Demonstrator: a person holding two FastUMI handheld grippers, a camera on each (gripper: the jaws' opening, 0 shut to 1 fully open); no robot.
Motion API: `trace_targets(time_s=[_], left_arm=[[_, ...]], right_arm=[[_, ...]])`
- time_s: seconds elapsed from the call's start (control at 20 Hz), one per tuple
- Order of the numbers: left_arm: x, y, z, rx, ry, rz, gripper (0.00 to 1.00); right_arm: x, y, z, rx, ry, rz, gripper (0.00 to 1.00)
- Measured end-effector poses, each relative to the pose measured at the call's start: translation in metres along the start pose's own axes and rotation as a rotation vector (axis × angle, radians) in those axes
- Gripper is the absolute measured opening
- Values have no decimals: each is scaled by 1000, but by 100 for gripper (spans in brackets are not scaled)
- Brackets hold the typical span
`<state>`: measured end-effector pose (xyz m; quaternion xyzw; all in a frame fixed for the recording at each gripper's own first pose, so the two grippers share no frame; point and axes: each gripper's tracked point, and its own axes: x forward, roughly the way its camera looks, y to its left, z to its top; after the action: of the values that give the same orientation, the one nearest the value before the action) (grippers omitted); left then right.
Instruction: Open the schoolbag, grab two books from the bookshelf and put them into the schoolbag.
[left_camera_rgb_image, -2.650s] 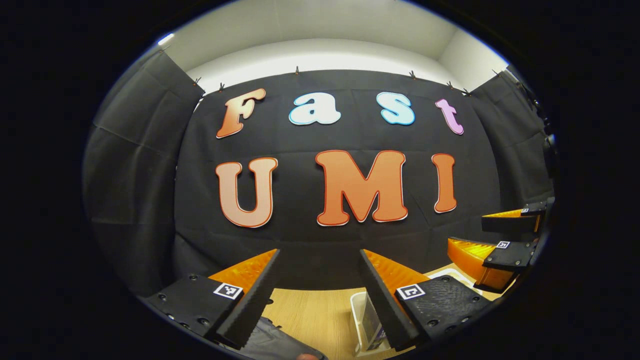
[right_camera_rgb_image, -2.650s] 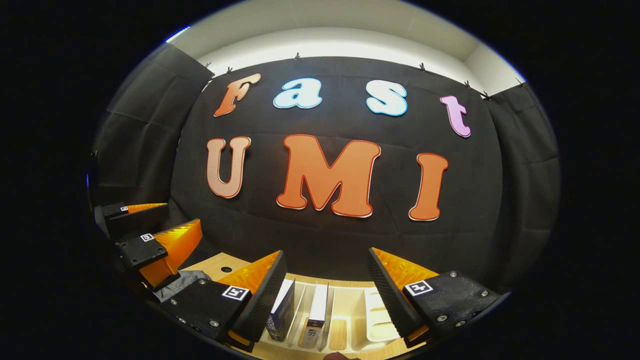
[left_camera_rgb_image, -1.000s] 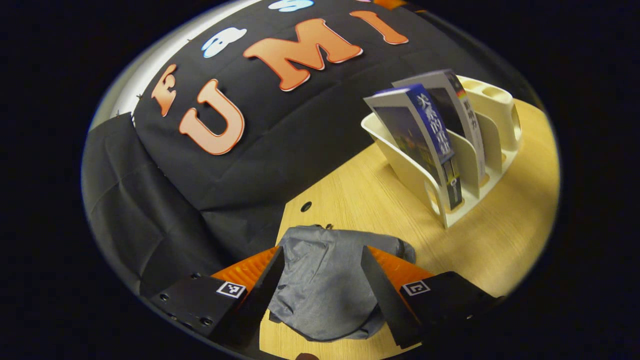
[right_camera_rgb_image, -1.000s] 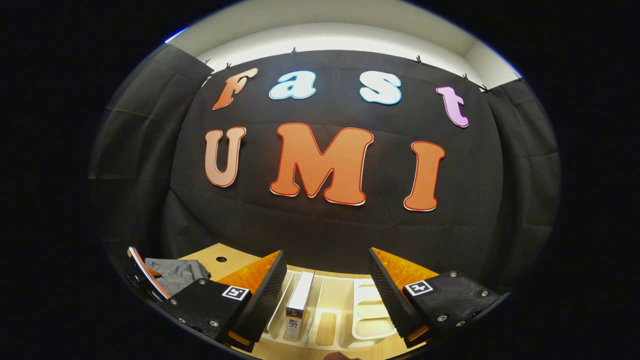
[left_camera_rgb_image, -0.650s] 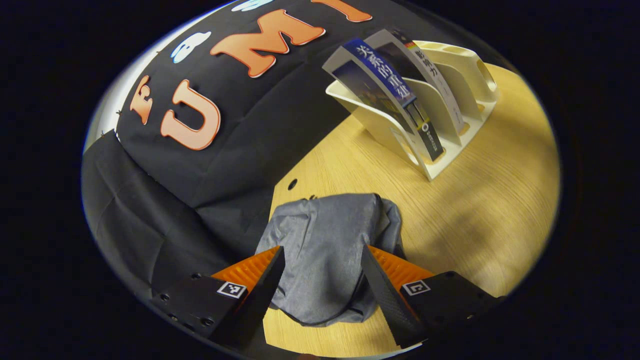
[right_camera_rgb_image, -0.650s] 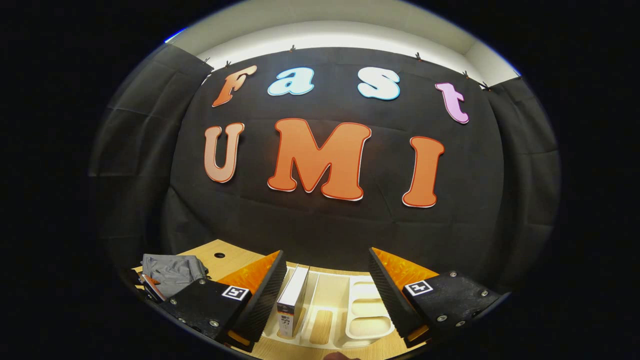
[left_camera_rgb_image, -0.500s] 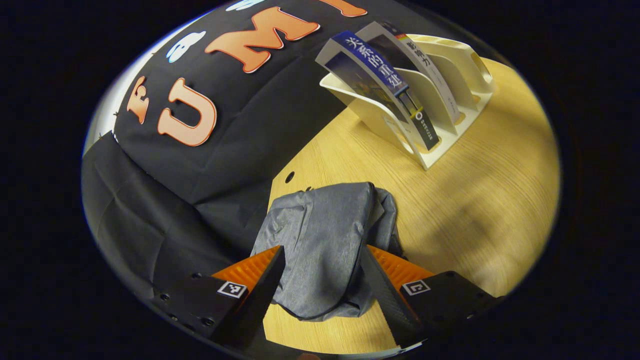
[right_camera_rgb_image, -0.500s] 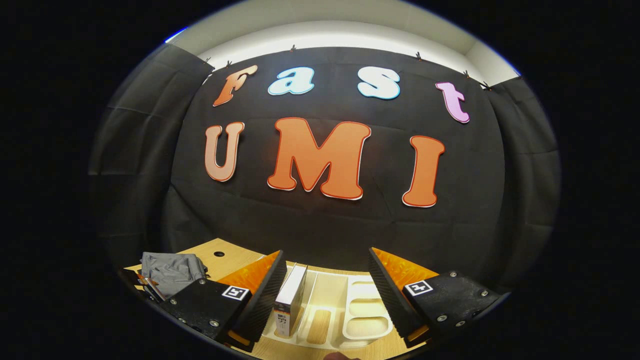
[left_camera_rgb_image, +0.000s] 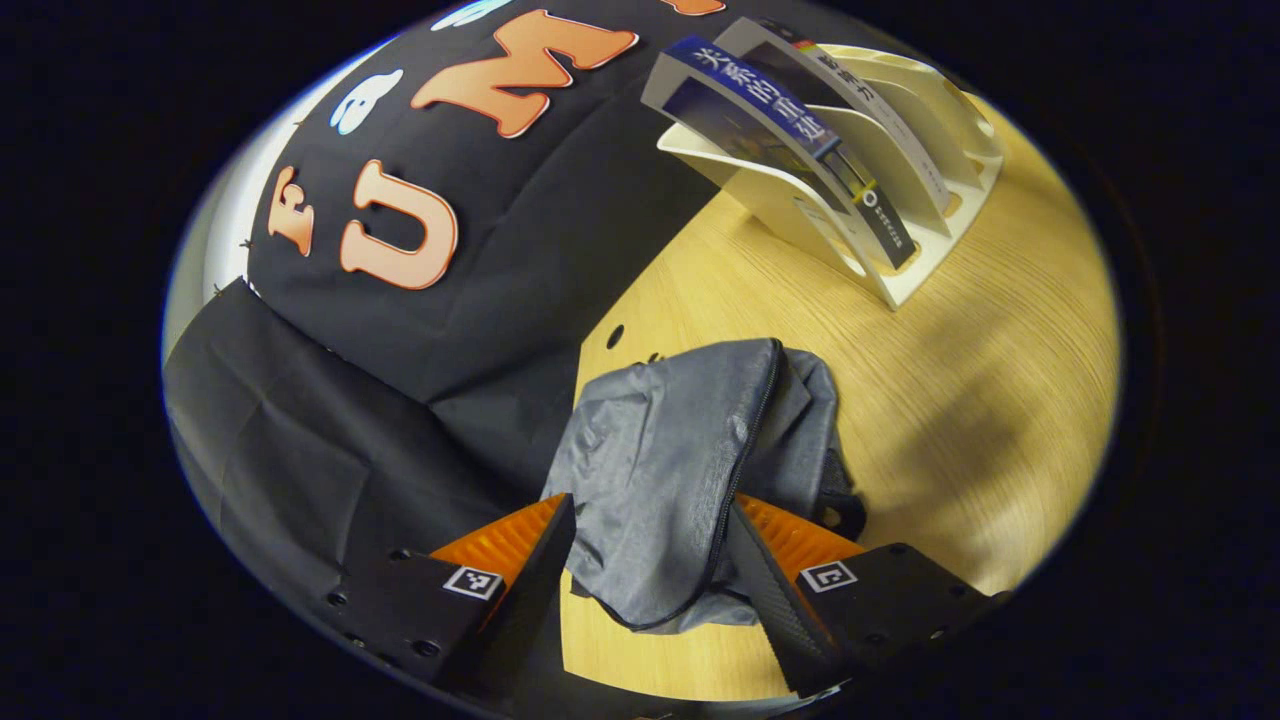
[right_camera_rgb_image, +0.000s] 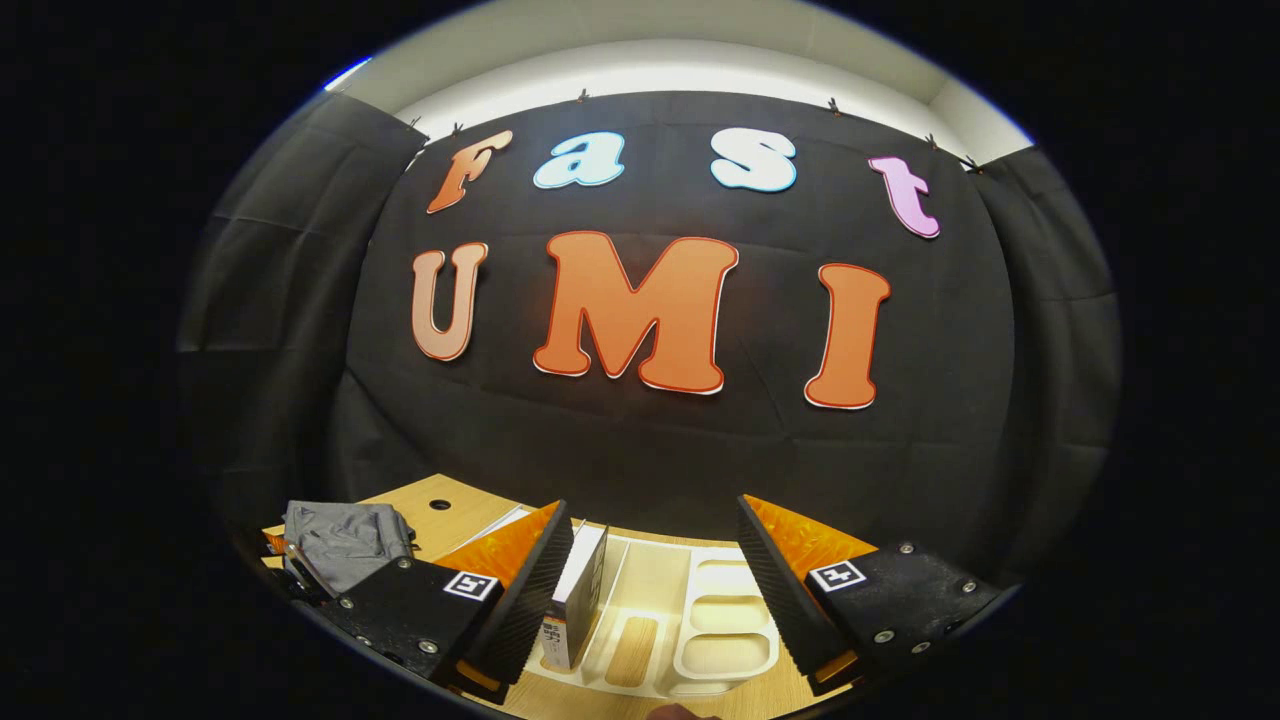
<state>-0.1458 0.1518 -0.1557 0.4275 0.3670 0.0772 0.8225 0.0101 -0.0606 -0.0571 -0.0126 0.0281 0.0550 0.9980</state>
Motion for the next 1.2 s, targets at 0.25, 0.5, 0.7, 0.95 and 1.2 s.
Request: trace_targets(time_s=[0.25,0.5,0.7,0.95,1.2], left_arm=[[32,8,-8,-20,35,-37,79],[51,-8,-14,-40,35,-164,54],[52,-15,-6,-52,3,-330,12],[52,-2,-3,-59,-19,-560,8],[52,25,2,-79,-37,-745,7]], right_arm=[[4,3,3,5,1,-15,97],[11,24,7,-19,25,-52,97],[24,54,1,-7,96,-67,97],[48,100,-16,-43,242,-43,97],[70,130,-33,-50,406,-48,97]])
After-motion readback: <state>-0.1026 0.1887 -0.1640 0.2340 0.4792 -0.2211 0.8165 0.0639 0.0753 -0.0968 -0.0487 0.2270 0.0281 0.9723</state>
